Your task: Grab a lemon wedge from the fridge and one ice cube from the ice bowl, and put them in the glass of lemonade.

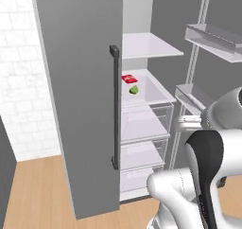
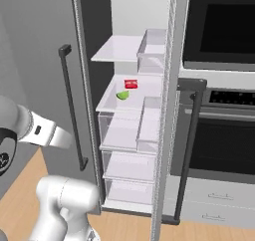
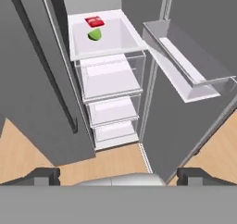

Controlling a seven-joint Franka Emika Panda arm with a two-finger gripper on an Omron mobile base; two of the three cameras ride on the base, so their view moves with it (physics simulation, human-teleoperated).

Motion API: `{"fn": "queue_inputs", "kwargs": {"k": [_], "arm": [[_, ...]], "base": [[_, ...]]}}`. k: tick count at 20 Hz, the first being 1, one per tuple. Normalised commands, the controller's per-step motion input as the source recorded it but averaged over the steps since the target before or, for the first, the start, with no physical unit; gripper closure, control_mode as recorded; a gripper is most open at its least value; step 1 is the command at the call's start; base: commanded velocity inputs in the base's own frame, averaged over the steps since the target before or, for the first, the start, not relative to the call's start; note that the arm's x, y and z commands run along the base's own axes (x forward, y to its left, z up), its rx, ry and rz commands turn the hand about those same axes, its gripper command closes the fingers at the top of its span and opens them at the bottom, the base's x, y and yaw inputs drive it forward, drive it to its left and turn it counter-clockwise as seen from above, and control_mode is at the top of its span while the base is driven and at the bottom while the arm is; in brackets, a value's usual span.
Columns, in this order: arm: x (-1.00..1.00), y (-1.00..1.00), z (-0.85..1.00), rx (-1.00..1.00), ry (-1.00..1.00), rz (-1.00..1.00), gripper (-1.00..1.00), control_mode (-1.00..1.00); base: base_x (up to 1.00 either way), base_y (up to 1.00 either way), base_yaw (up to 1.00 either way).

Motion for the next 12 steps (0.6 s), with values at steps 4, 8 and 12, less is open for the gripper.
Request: {"fn": "queue_inputs", "kwargs": {"k": [4, 8, 12], "arm": [[0.00, 0.00, 0.00, 0.00, 0.00, 0.00, -1.00, 1.00], [0.00, 0.00, 0.00, 0.00, 0.00, 0.00, -1.00, 1.00], [0.00, 0.00, 0.00, 0.00, 0.00, 0.00, -1.00, 1.00]], "base": [[0.89, -0.07, -0.01], [0.83, -0.06, -0.01], [0.31, -0.29, 0.01]]}}
